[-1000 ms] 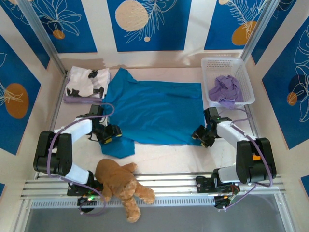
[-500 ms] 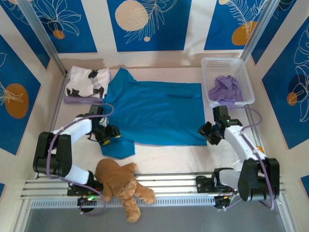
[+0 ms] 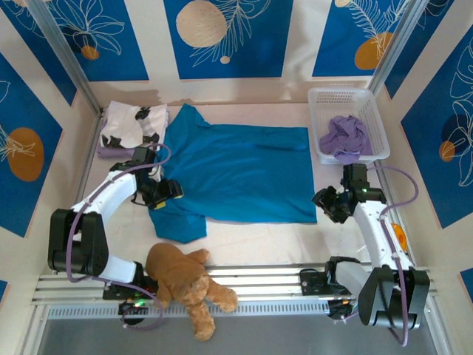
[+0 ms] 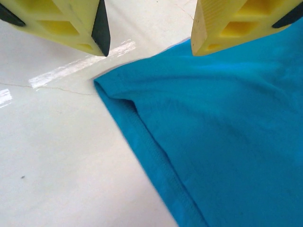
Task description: Fold and stack the t-shirts
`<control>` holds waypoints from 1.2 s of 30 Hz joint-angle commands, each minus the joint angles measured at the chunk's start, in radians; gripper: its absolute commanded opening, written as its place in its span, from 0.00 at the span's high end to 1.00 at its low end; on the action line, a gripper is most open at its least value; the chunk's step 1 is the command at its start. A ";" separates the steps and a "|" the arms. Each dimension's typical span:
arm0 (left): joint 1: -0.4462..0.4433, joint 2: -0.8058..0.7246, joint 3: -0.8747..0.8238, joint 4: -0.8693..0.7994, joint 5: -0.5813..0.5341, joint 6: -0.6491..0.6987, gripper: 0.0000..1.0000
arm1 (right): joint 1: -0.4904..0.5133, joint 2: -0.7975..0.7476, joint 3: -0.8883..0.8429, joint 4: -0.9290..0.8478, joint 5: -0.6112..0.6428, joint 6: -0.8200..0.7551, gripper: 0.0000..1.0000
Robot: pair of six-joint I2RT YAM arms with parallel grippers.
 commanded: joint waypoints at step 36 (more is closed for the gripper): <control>0.197 -0.015 0.007 -0.192 -0.040 0.187 0.39 | -0.081 0.144 -0.117 0.122 -0.128 -0.029 0.58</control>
